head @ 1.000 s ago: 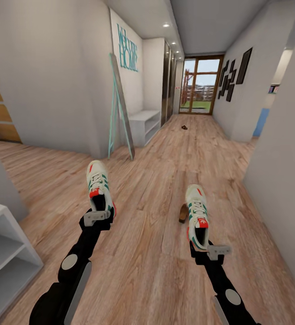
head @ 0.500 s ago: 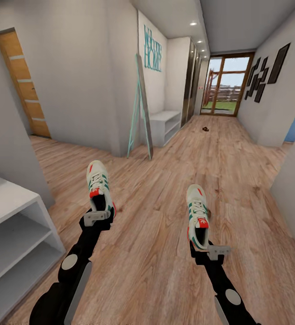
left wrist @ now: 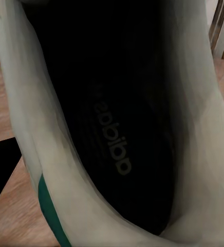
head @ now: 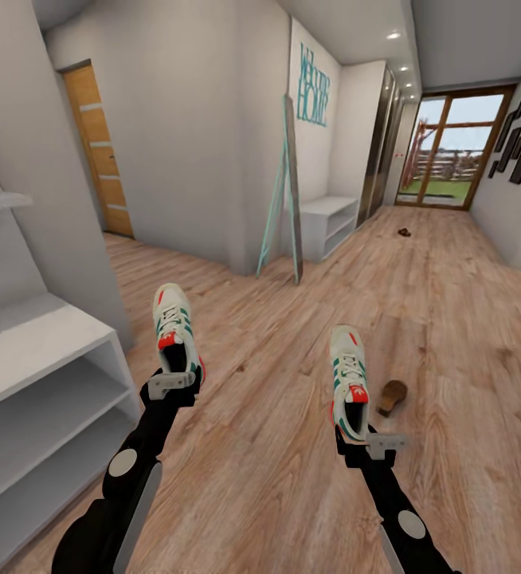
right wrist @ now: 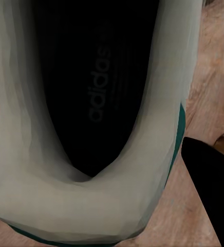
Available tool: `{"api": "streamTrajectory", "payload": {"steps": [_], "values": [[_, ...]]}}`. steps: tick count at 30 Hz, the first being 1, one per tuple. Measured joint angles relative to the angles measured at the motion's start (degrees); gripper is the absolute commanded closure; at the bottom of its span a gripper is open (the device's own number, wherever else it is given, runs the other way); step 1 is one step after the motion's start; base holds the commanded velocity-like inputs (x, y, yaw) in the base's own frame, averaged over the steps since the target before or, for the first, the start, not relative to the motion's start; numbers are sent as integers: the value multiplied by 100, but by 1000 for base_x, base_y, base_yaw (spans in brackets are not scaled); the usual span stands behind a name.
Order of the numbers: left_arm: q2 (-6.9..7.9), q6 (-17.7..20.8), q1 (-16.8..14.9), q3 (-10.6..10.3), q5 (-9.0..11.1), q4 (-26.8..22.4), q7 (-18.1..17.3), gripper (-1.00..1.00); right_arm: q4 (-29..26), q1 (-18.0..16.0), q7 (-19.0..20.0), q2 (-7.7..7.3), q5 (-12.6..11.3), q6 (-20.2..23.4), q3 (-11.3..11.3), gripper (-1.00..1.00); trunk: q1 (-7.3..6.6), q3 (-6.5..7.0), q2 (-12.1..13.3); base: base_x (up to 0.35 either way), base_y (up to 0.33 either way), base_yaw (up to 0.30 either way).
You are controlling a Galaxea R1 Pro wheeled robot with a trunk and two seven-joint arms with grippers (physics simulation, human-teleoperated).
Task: Pick up the two gym shoes and the two sandals from the corridor floor and place them onto the hallstand (shoe rack) in the corridor, making sure they are on the rack and not on the floor. Arrange them so the two gym shoes are next to each other and the two sandals are next to each other.
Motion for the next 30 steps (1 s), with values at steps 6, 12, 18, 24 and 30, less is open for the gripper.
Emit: {"api": "streamTrajectory", "payload": {"steps": [6,12,18,24,30], "values": [[0,0,0,1,0,0,0,100,0,0,0,0,0,0,0,100,0,0,0,53,-197,292],[0,1,0,0,1,-1,0,100,1,0,0,0,0,-1,0,100,0,0,0,9,-31,292],[0,-1,0,2,7,0,0,100,-1,0,0,0,0,1,0,100,0,0,0,0,-105,292],[0,-1,0,-1,6,-1,0,100,1,0,0,0,0,-1,0,100,0,0,0,0,-64,292],[0,0,0,-1,7,-1,0,100,1,0,0,0,0,-1,0,100,0,0,0,0,-11,292]]}}
